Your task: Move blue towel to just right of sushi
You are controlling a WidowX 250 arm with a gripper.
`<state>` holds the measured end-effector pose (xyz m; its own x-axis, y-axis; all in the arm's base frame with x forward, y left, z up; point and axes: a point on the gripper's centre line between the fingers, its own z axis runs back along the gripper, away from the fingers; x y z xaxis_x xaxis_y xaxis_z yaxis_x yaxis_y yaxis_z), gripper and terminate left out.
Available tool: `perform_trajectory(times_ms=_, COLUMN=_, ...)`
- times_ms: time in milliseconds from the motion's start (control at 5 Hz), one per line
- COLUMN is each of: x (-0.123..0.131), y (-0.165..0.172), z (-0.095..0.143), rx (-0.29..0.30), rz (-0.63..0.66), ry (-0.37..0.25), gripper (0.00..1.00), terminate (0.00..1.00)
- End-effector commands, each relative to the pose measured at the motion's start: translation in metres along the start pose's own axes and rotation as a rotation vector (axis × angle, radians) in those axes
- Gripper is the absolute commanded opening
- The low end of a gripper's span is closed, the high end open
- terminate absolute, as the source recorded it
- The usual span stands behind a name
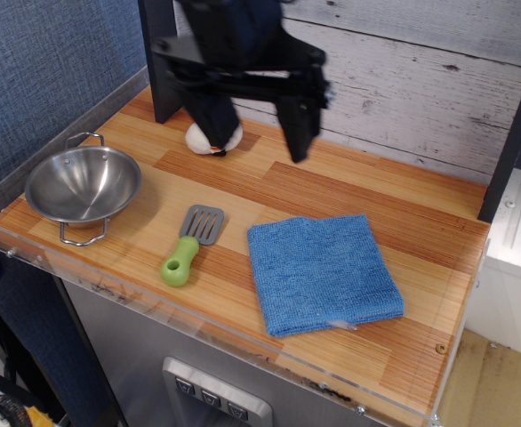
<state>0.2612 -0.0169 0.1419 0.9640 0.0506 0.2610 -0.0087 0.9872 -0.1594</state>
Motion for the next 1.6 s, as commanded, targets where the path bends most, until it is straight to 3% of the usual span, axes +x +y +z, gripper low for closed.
perform_trajectory(times_ms=0, x=0.011, y=-0.013, z=-0.044, rx=0.015, rz=-0.035, ry=0.027, gripper=1.0, terminate=0.0)
perform_trajectory(times_ms=400, x=-0.003, y=-0.025, z=-0.095, rx=0.042, rz=-0.057, ry=0.073, gripper=1.0, terminate=0.0)
perform_trajectory(times_ms=800, x=-0.01, y=-0.02, z=-0.128, rx=0.081, rz=-0.061, ry=0.097, gripper=1.0, terminate=0.0)
perform_trajectory(times_ms=1400, x=0.008, y=-0.006, z=-0.146, rx=0.1, rz=0.001, ry=0.1, gripper=1.0, terminate=0.0)
